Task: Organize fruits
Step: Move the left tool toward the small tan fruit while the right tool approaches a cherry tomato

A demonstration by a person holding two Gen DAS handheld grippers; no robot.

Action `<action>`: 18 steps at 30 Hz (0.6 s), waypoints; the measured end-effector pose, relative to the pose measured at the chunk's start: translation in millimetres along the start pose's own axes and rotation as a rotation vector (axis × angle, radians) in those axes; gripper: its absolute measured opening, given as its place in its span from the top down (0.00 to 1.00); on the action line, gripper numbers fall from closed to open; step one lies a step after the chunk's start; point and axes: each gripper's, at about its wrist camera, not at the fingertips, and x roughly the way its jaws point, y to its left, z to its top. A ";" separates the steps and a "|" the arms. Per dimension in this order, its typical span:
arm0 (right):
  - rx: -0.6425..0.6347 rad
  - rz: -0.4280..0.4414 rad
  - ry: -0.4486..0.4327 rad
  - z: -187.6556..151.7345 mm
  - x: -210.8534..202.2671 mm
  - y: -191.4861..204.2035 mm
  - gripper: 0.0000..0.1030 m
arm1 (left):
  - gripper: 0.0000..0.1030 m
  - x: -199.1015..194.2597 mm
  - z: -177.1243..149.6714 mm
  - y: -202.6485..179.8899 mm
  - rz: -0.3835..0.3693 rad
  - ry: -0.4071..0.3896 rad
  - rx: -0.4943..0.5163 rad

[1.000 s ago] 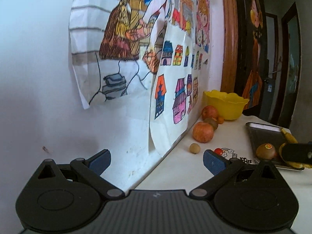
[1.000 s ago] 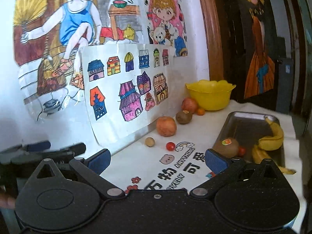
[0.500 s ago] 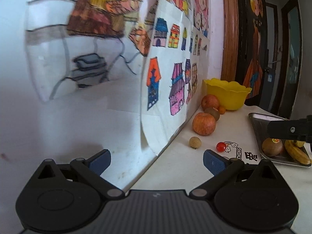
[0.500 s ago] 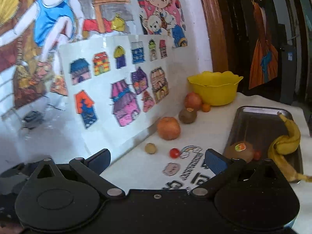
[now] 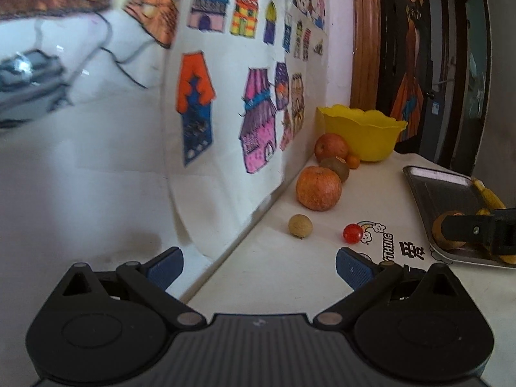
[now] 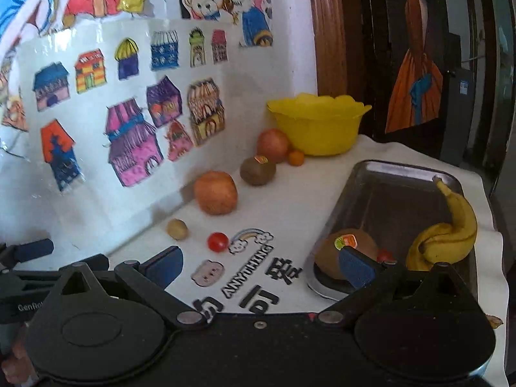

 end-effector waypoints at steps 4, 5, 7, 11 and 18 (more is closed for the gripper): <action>-0.046 -0.006 0.021 -4.5 13.6 -3.8 0.01 | 0.00 13.6 -1.6 -2.8 -0.010 0.016 0.009; -0.060 -0.001 0.025 -5.4 17.1 -4.1 0.01 | 0.00 17.1 -2.3 -3.2 -0.014 0.019 0.011; -0.092 0.013 0.030 -6.5 23.5 -3.8 0.01 | 0.00 23.5 -3.3 -4.2 -0.019 0.018 0.019; -0.190 0.043 0.024 -9.6 39.3 -0.1 0.01 | 0.00 37.0 -1.1 -6.6 -0.033 0.030 0.026; -0.298 0.096 0.025 -13.0 70.8 0.0 0.01 | 0.00 54.5 6.5 -22.6 -0.048 0.042 0.052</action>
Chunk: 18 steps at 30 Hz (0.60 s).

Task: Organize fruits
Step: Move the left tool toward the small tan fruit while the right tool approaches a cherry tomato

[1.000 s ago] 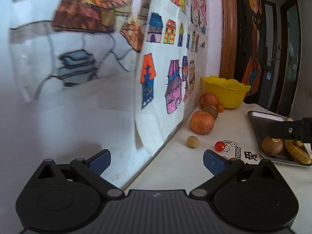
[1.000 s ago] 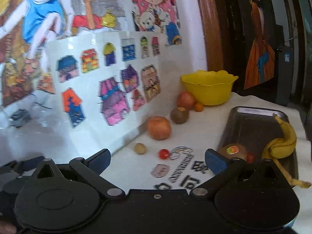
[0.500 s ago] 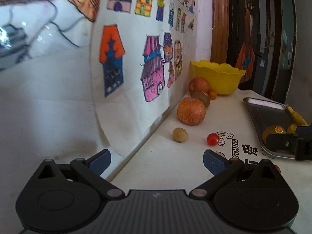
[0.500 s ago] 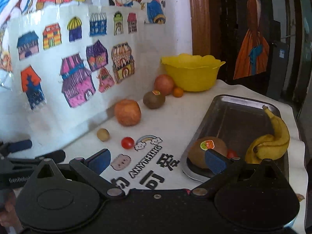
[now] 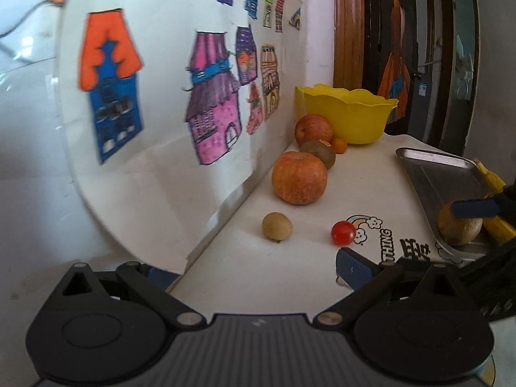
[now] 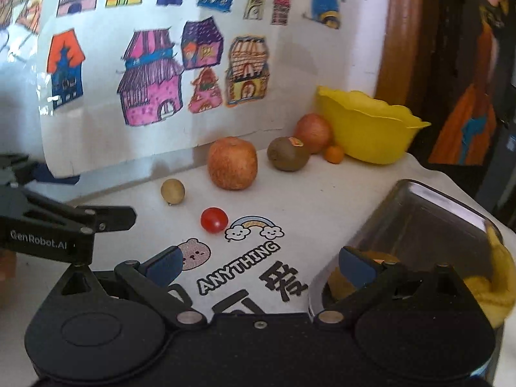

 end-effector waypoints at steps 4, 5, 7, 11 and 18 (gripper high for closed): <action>-0.036 0.037 0.004 -2.4 12.3 0.1 0.01 | 0.00 11.5 8.7 -5.7 0.003 0.014 -0.012; -0.046 0.045 0.001 -2.8 14.7 0.5 0.01 | 0.00 14.4 10.5 -6.6 0.002 0.020 -0.017; -0.065 0.054 0.002 -4.0 18.6 1.1 0.03 | 0.01 19.6 14.0 -9.1 -0.001 0.032 -0.032; -0.088 0.062 0.007 -4.6 25.3 0.6 0.06 | 0.01 26.1 16.5 -17.0 -0.021 0.033 -0.031; -0.112 0.101 0.020 -4.3 37.0 0.7 0.11 | 0.01 42.9 21.1 -19.5 -0.045 0.059 -0.051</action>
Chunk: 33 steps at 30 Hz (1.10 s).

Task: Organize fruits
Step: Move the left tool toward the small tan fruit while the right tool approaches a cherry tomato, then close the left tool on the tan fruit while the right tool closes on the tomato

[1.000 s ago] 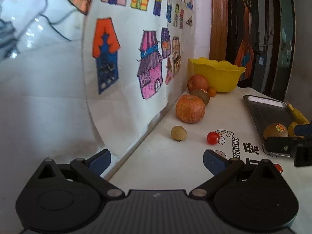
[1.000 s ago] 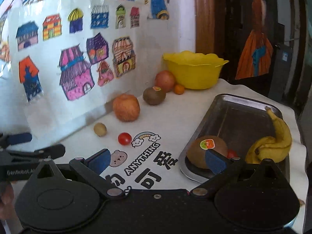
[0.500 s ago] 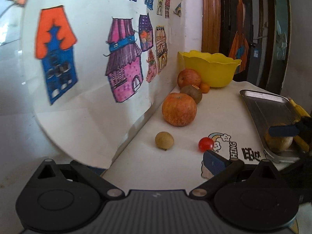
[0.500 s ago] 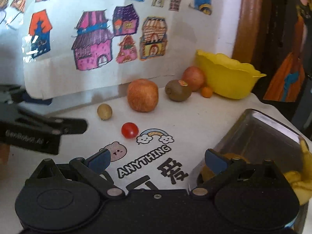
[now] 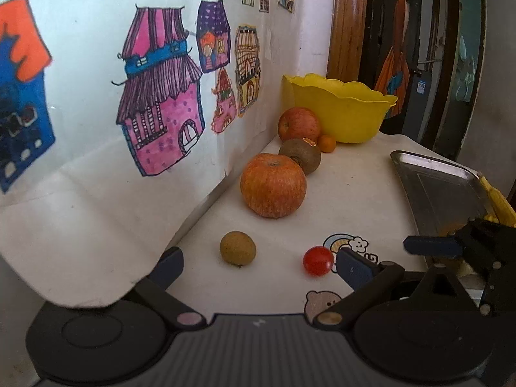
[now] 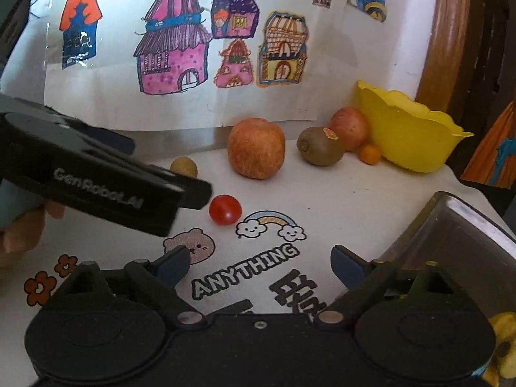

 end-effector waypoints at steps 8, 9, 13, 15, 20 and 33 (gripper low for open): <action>-0.001 0.057 0.001 10.5 14.1 0.2 0.24 | 0.15 12.1 0.1 5.8 -0.006 0.028 -0.006; 0.000 0.063 0.001 11.8 15.9 0.2 0.25 | 0.16 13.0 -0.2 6.6 -0.005 0.030 -0.008; 0.004 0.081 -0.003 15.5 21.7 0.9 0.32 | 0.24 16.2 -1.1 9.5 -0.001 0.037 -0.016; 0.000 0.093 -0.004 17.1 23.6 2.2 0.34 | 0.28 16.3 -1.7 10.8 0.002 0.038 -0.021; -0.012 0.118 -0.005 19.6 26.9 4.0 0.39 | 0.39 18.6 -2.2 12.9 0.010 0.036 -0.022; 0.003 0.173 -0.016 21.1 31.7 3.8 0.64 | 0.66 19.5 -4.2 13.5 0.003 0.026 -0.018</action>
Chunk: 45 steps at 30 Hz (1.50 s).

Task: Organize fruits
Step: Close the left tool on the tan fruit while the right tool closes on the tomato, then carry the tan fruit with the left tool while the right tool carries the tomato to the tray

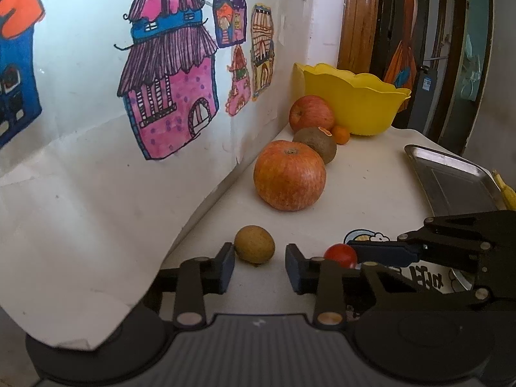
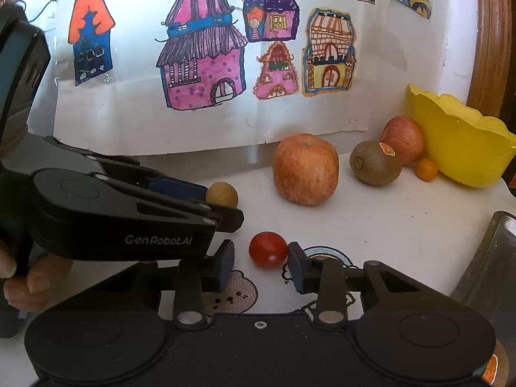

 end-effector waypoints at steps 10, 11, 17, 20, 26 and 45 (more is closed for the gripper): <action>0.008 -0.002 0.000 0.2 0.7 0.2 0.73 | 0.72 -0.3 0.1 1.1 -0.009 0.004 -0.003; 0.013 -0.002 -0.001 0.1 0.3 0.1 0.73 | 0.72 -1.4 -0.1 0.5 -0.009 0.005 -0.002; 0.037 -0.023 -0.010 -4.1 -12.9 0.9 0.73 | 0.72 -11.4 -2.5 -6.6 -0.024 0.002 0.014; 0.051 -0.040 -0.024 -8.8 -25.4 -1.8 0.73 | 0.72 -16.6 -4.2 -13.5 -0.034 0.002 0.024; 0.092 -0.098 -0.058 -21.9 -60.7 -12.9 0.73 | 0.72 -27.7 -7.4 -37.7 -0.074 -0.003 0.053; 0.196 -0.323 -0.105 -87.0 -177.9 -76.4 0.73 | 0.71 -47.4 -16.9 -155.1 -0.234 -0.009 0.194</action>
